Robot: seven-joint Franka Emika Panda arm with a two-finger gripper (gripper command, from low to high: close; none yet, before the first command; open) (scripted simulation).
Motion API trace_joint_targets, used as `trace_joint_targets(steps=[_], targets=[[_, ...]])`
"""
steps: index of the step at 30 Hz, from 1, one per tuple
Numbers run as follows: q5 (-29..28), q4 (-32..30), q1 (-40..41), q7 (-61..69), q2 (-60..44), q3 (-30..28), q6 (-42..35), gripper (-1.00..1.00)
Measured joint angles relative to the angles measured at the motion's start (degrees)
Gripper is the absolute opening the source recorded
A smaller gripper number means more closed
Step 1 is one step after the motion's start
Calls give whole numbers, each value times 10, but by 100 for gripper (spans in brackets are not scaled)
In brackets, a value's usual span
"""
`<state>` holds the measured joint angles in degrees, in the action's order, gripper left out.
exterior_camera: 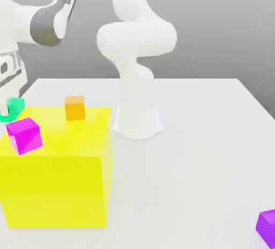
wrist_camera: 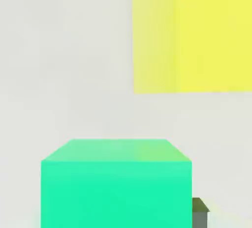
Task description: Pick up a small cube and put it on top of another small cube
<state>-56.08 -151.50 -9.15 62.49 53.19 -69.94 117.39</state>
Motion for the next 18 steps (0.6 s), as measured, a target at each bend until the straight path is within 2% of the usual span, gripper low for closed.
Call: trace_joint_targets(steps=[4, 9, 18], targets=[[50, -5, 30, -19, 41, 97, -62, -100], [114, -7, 28, -62, 69, 196, -122, -100], [230, -11, -40, -176, 47, 316, -167, -100]])
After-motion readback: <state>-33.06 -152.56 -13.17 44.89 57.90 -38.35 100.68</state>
